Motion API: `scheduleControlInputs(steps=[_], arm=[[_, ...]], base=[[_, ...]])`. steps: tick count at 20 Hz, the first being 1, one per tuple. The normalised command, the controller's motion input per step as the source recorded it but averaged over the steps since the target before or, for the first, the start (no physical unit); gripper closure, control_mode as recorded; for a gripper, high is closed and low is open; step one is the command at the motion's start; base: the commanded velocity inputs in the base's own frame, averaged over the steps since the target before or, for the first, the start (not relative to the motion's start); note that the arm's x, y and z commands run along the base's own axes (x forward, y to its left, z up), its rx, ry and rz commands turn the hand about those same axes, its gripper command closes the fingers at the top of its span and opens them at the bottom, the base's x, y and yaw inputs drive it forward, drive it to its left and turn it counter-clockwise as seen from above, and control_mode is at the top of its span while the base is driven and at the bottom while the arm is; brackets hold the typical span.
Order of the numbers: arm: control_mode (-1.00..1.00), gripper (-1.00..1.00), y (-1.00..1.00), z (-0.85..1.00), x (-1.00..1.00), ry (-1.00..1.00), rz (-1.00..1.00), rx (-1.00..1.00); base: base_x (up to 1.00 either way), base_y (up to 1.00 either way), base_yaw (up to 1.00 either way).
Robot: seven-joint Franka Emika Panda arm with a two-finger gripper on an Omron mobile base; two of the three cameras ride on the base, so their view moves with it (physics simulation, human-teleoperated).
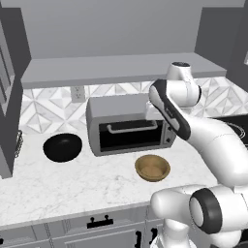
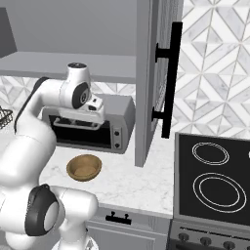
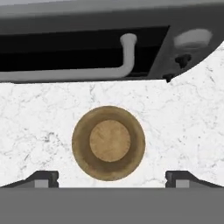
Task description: Pick up the bowls on the counter and stack them on top of one another in the open cabinet. Place the smaller bowl on top of the larger bowl.
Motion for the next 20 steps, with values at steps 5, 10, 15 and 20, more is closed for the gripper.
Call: scheduleControlInputs(steps=[5,10,15,20], arm=[[-1.0,-1.0,0.72,-1.0,-0.18,0.16,-0.14,0.01],[-1.0,-1.0,0.69,-1.0,0.17,0.21,-0.01,-0.32],[-1.0,-1.0,0.02,-0.94,0.36,0.07,0.0,-0.07],[-1.0,-1.0,0.05,-0.46,0.01,0.0,0.0,0.01]], base=[[0.0,0.0,0.0],[0.0,0.0,0.0],[0.0,0.0,0.0],[0.0,0.0,0.0]])
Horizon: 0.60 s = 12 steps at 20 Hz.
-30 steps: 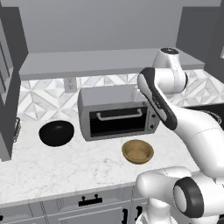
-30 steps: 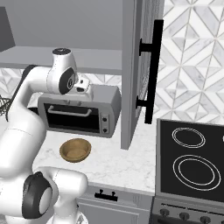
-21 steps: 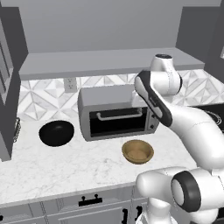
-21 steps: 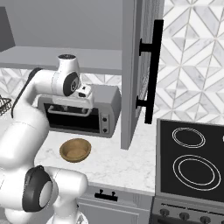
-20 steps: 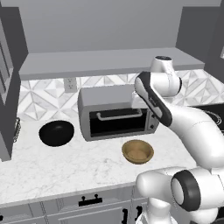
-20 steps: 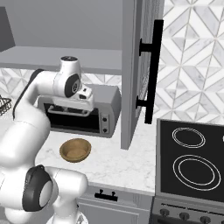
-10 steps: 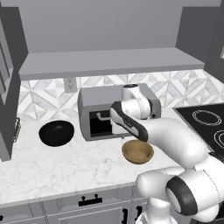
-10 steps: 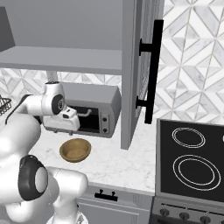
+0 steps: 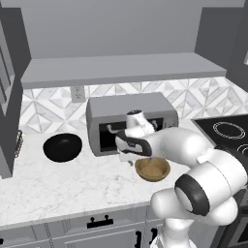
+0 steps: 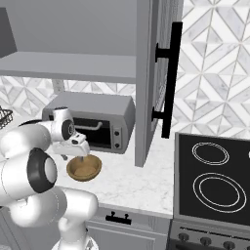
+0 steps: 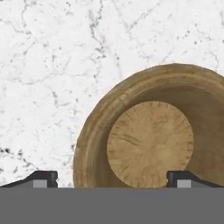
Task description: Pick up the bowls on the counter and stack them on top of one another in the open cabinet. Place the smaller bowl on top of the larger bowl.
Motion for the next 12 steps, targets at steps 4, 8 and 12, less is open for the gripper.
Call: scheduleControlInputs(steps=[4,8,12], arm=[[-1.0,-1.0,0.01,-0.44,0.04,0.0,0.0,0.0],[-1.0,-1.0,0.01,-0.56,0.09,0.0,0.0,0.0],[-1.0,-1.0,0.0,-0.19,0.0,-0.01,0.0,0.0]], base=[[0.0,0.0,0.0],[0.0,0.0,0.0],[0.0,0.0,0.0]])
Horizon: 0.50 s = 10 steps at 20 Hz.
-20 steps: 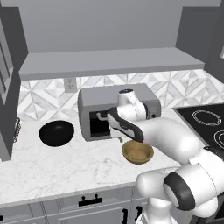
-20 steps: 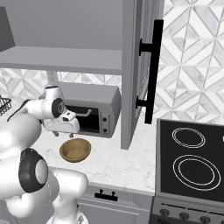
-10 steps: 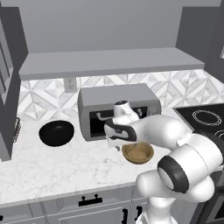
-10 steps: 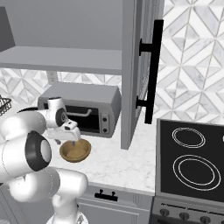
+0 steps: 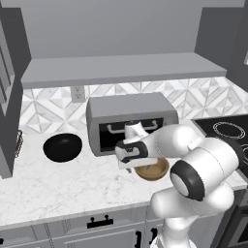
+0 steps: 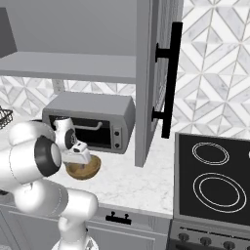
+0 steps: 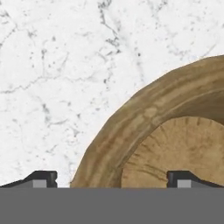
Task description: Pick up the bowls on the counter and stack them on top of one another in the open cabinet. Place the smaller bowl on top of the larger bowl.
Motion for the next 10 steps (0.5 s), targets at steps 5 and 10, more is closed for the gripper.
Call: scheduleControlInputs(steps=[5,10], arm=[[-1.0,1.0,0.0,-0.17,0.02,0.0,0.0,0.0],[-1.0,1.0,0.0,-0.01,-0.15,-0.05,0.0,0.0]], base=[[0.0,0.0,0.0],[0.0,0.0,0.0]])
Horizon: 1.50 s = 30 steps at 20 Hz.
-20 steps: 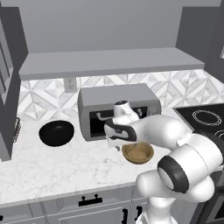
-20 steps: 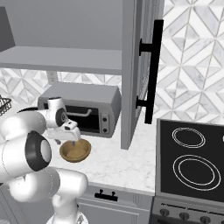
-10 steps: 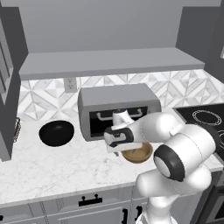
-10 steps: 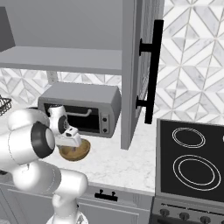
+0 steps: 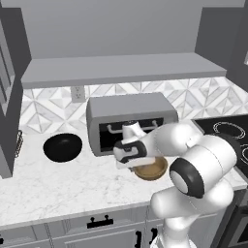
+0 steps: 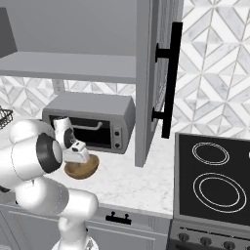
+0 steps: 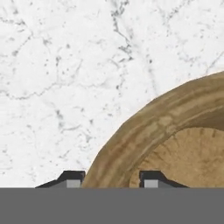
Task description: Pick up the bowls on the counter and stack them on top of one another in the open cabinet. Place the smaller bowl on top of the larger bowl.
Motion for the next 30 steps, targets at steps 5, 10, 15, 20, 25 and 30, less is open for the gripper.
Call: scheduleControlInputs(steps=[5,10,15,20,25,30], arm=[[-1.0,1.0,0.12,0.17,-0.58,-0.11,0.09,0.05],[-1.0,1.0,0.87,0.79,-0.69,-0.02,0.36,0.03],[-1.0,1.0,1.0,1.0,-0.06,0.0,0.35,-0.01],[-1.0,1.0,1.0,0.95,0.22,0.0,0.31,0.0],[-1.0,1.0,1.0,0.3,0.53,0.01,0.32,0.01],[-1.0,1.0,1.0,0.05,0.56,0.0,0.34,0.0]], base=[[0.0,0.0,0.0],[0.0,0.0,0.0],[0.0,0.0,0.0],[0.0,0.0,0.0],[0.0,0.0,0.0],[0.0,0.0,0.0]])
